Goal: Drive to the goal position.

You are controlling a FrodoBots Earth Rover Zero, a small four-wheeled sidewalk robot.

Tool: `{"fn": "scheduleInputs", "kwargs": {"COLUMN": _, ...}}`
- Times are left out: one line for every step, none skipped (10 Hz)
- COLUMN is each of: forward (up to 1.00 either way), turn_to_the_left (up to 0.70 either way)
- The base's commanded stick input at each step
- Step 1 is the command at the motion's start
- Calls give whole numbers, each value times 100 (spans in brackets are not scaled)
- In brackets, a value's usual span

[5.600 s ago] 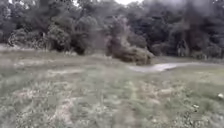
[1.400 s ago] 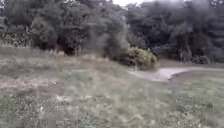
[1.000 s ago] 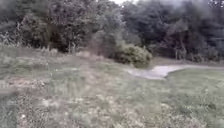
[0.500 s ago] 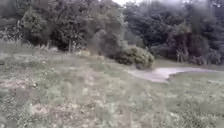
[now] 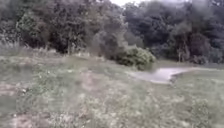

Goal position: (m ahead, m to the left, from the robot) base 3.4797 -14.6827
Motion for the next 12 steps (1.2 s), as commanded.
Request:
{"fn": "scheduleInputs", "kwargs": {"forward": 50, "turn_to_the_left": -1}}
{"fn": "scheduleInputs", "kwargs": {"forward": 50, "turn_to_the_left": -4}}
{"fn": "scheduleInputs", "kwargs": {"forward": 50, "turn_to_the_left": -22}}
{"fn": "scheduleInputs", "kwargs": {"forward": 50, "turn_to_the_left": -12}}
{"fn": "scheduleInputs", "kwargs": {"forward": 50, "turn_to_the_left": -1}}
{"fn": "scheduleInputs", "kwargs": {"forward": 50, "turn_to_the_left": 0}}
{"fn": "scheduleInputs", "kwargs": {"forward": 50, "turn_to_the_left": 0}}
{"fn": "scheduleInputs", "kwargs": {"forward": 50, "turn_to_the_left": 0}}
{"fn": "scheduleInputs", "kwargs": {"forward": 50, "turn_to_the_left": 0}}
{"fn": "scheduleInputs", "kwargs": {"forward": 50, "turn_to_the_left": -49}}
{"fn": "scheduleInputs", "kwargs": {"forward": 50, "turn_to_the_left": -49}}
{"fn": "scheduleInputs", "kwargs": {"forward": 50, "turn_to_the_left": -50}}
